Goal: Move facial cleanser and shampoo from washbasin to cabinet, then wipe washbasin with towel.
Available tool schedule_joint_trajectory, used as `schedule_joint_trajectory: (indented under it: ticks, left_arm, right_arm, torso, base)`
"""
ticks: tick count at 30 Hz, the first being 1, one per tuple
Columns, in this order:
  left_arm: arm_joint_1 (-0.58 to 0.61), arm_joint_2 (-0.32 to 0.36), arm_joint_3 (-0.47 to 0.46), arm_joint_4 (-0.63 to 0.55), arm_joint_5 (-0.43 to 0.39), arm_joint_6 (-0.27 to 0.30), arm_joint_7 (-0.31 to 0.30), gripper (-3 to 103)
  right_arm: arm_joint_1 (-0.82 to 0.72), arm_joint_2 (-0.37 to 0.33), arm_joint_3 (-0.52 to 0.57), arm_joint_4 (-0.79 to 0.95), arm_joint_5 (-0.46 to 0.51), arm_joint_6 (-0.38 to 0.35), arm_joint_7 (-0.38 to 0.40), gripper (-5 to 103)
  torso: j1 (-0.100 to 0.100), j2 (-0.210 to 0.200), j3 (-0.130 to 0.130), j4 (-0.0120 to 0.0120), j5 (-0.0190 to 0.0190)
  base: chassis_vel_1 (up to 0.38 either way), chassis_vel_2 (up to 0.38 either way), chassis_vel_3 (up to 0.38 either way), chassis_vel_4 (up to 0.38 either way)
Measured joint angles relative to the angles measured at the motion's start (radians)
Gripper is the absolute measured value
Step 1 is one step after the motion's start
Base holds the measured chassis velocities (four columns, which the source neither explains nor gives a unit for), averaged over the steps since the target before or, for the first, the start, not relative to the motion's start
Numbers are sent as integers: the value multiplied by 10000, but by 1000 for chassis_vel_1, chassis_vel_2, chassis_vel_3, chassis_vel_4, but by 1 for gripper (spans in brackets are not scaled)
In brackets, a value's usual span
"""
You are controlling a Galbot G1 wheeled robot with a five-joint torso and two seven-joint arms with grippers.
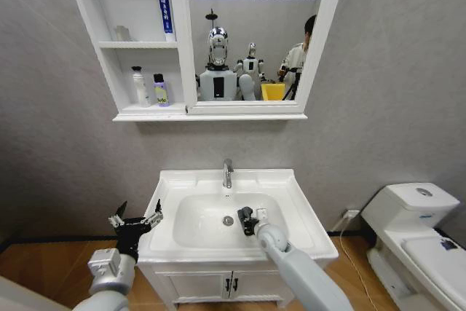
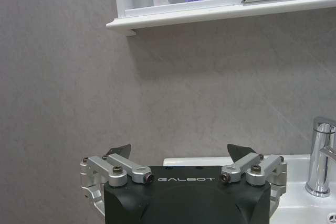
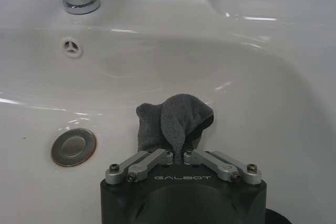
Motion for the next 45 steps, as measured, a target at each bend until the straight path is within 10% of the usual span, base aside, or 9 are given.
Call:
schedule_joint_trajectory:
  ticks: [21,35,45]
  left_arm:
    - [0,0,0,0,0,0,0,100]
    - [0,0,0,0,0,0,0,100]
    - [0,0,0,0,0,0,0,100]
  right_arm:
    - [-198,-1489,1336,1673,-842,211,-143,3]
    - [446,-1803,2299,-759,-1146,2533,-2821,1]
    - [761,-1769,2480,-1829,-1819,3569,-4058,37]
  torso:
    - [0,0,0,0,-2]
    - [0,0,0,-2,-1]
    - [0,0,0,0,-2]
  base:
    - [0,0,0,0]
    - [0,0,0,0]
    - [0,0,0,0]
